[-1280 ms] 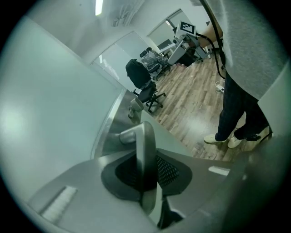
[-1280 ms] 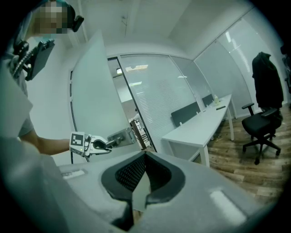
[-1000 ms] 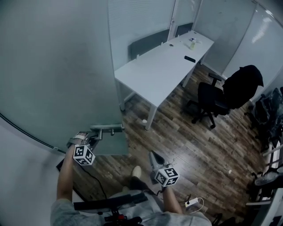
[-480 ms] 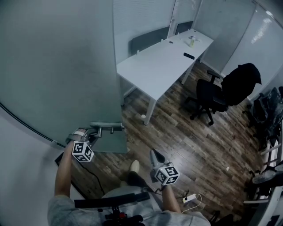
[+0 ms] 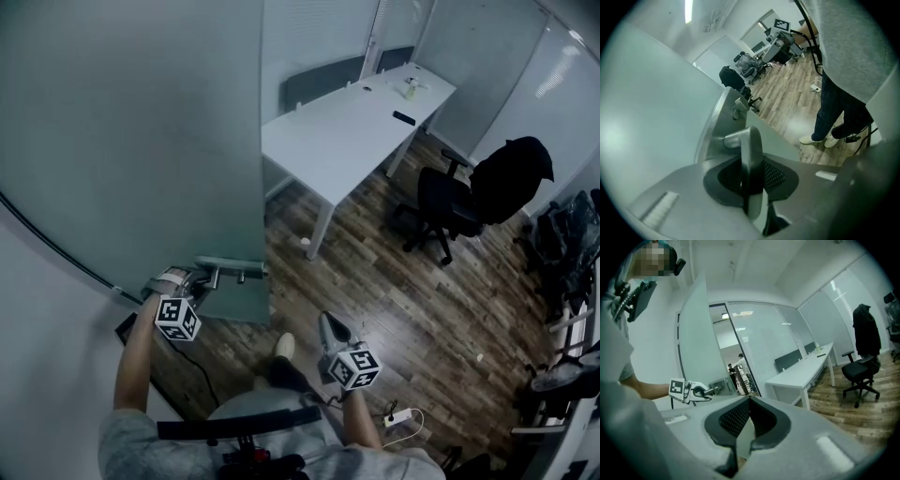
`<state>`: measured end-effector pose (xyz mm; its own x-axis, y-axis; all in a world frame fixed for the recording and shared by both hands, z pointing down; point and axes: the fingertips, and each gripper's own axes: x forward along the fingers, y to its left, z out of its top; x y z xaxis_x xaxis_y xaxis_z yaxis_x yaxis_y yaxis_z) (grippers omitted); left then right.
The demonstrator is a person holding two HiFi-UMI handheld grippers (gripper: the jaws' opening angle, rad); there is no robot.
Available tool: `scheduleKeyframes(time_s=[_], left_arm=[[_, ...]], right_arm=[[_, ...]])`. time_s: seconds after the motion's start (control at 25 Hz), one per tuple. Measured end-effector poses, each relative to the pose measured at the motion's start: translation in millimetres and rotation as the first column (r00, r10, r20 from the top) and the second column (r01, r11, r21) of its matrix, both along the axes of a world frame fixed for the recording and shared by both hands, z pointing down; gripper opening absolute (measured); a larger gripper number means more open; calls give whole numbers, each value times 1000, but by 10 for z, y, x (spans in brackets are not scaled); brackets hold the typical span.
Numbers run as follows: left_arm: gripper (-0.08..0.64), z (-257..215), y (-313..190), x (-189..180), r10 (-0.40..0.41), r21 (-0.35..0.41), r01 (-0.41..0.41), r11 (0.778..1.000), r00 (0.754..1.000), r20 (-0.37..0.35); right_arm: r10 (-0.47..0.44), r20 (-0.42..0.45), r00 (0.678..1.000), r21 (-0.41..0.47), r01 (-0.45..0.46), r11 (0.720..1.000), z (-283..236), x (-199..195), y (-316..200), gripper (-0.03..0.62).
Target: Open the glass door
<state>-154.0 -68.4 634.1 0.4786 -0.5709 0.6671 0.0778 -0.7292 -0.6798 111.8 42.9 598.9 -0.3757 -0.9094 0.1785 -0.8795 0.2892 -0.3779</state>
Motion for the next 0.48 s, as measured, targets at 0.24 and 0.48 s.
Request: scheduleKeyframes(time_s=[0.24, 0.48], left_arm=[[71, 12, 131, -46, 14, 9, -14, 1000, 1000, 19], [71, 28, 312, -84, 24, 22, -25, 999, 999, 32]], right_arm=[[1, -5, 1000, 5, -1, 1000, -18, -54, 111, 2], [2, -7, 1000, 9, -2, 1000, -10, -120, 291, 2]])
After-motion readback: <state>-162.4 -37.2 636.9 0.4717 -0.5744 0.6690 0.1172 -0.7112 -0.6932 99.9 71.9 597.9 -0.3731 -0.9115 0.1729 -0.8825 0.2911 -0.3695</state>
